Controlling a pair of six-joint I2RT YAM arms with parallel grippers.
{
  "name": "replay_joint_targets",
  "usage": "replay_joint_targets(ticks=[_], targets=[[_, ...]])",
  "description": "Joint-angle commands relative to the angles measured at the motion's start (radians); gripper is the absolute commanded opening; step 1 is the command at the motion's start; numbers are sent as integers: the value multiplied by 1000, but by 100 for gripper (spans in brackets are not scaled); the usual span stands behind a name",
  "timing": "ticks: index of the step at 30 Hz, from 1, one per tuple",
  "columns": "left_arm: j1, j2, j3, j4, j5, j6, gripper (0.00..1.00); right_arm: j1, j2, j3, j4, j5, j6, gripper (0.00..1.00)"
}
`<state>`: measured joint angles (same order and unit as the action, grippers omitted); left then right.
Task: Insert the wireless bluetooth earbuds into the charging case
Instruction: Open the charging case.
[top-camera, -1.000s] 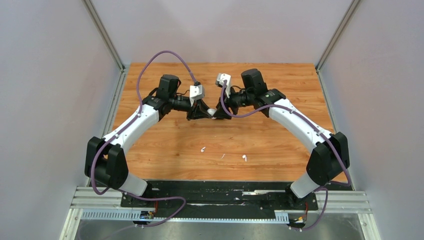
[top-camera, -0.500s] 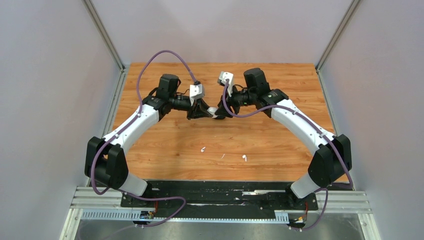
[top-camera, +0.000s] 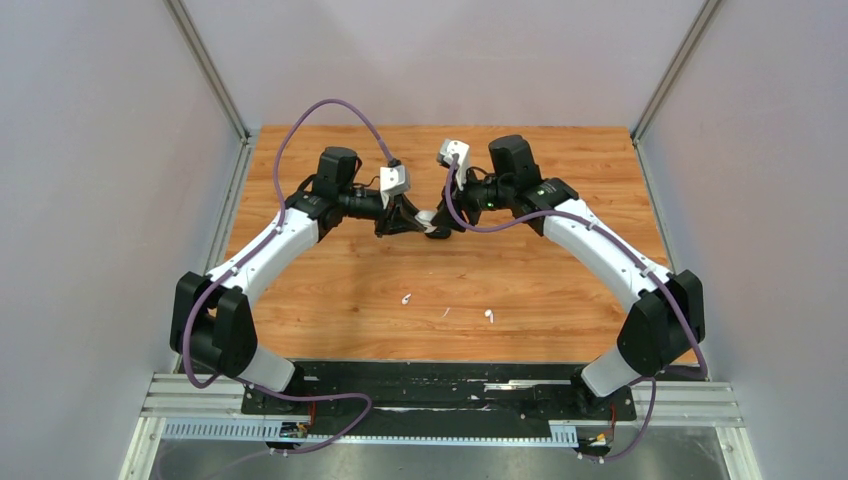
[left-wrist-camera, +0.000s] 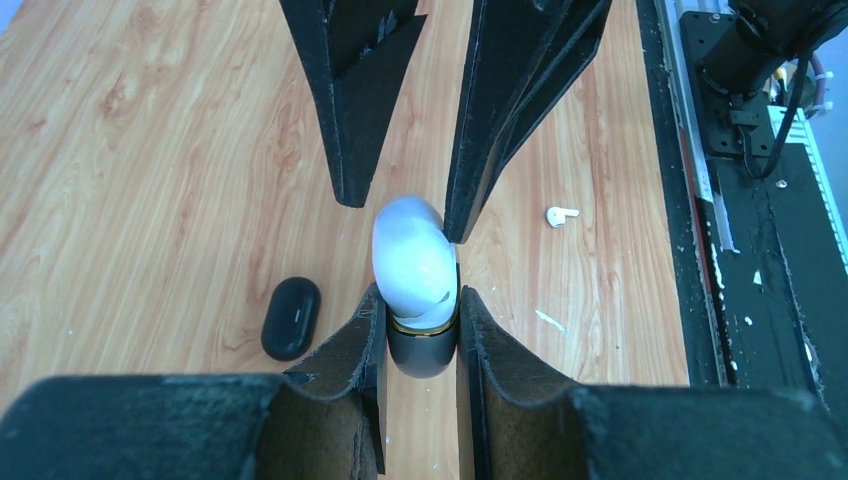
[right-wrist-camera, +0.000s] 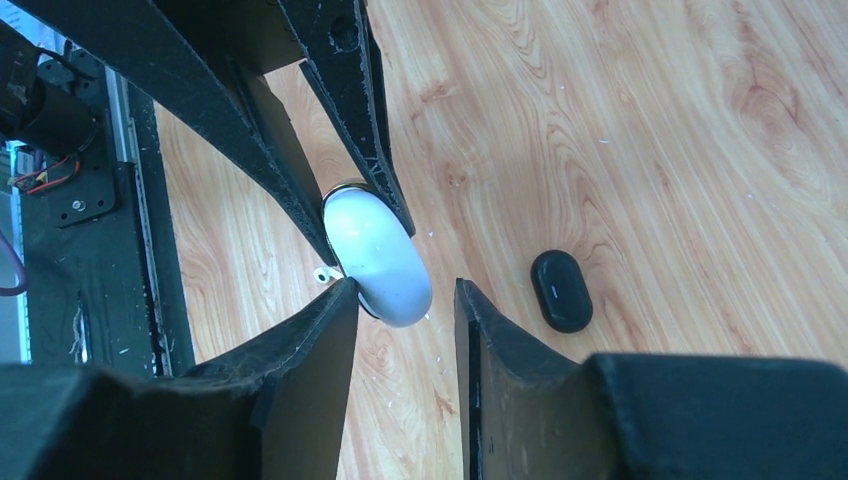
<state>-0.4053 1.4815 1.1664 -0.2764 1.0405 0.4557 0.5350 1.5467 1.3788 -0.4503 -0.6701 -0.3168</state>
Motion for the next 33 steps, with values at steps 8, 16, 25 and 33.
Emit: replay_joint_targets(ticks=[8, 16, 25, 33], targets=[[-18, 7, -18, 11, 145, -122, 0, -33, -48, 14, 214, 274, 4, 35], [1, 30, -21, 48, 179, -190, 0, -33, -60, -3, 182, 154, -11, 37], [6, 36, -21, 124, 196, -268, 0, -26, -49, -16, 159, 142, -81, 31], [6, 42, -18, 140, 212, -302, 0, -8, -69, -62, 246, 217, -175, 33]])
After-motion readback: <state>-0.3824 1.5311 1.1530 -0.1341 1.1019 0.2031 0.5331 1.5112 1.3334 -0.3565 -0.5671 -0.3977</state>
